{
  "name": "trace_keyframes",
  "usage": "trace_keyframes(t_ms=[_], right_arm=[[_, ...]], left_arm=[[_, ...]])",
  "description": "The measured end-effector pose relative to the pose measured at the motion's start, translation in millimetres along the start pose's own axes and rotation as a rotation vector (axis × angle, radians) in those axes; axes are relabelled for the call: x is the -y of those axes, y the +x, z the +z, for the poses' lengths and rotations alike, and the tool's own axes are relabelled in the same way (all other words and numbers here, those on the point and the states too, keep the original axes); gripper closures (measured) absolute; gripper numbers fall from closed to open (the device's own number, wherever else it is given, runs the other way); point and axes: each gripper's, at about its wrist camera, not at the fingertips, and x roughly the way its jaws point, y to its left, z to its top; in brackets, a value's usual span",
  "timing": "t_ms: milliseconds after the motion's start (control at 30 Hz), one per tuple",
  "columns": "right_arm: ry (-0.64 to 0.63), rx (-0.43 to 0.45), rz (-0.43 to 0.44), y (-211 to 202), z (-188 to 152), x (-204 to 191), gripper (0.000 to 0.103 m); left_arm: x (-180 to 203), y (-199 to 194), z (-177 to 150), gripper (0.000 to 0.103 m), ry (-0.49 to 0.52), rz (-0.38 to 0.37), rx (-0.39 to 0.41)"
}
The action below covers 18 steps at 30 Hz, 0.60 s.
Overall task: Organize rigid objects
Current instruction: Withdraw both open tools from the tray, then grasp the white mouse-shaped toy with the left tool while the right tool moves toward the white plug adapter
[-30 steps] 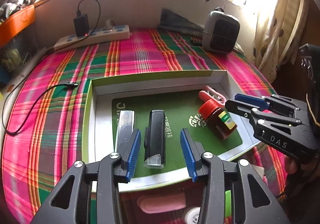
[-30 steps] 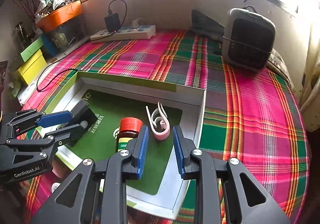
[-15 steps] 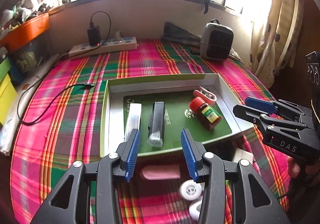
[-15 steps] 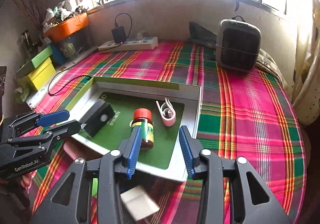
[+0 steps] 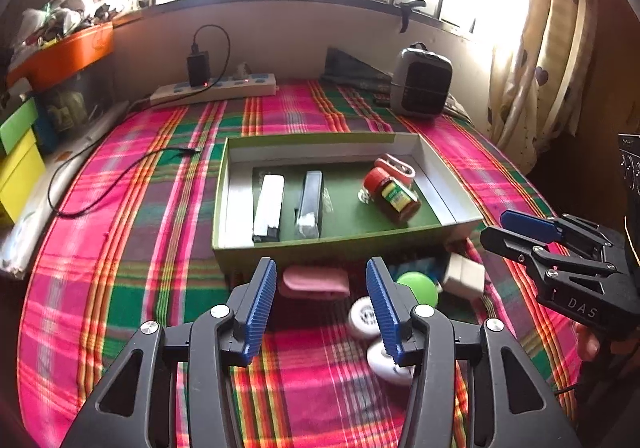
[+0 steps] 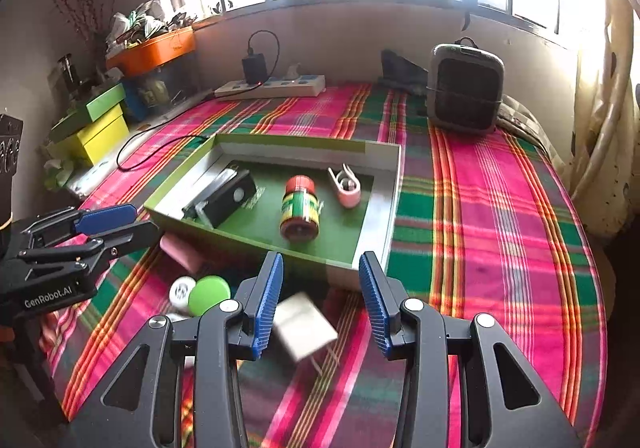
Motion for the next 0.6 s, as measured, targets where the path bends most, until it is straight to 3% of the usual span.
trace_keyframes(t_ms=[600], right_arm=[[0.014,-0.043,-0.019,-11,-44,-4,0.06]], left_arm=[[-10,-6,-41,0.053,-0.031,-0.062,-0.065]])
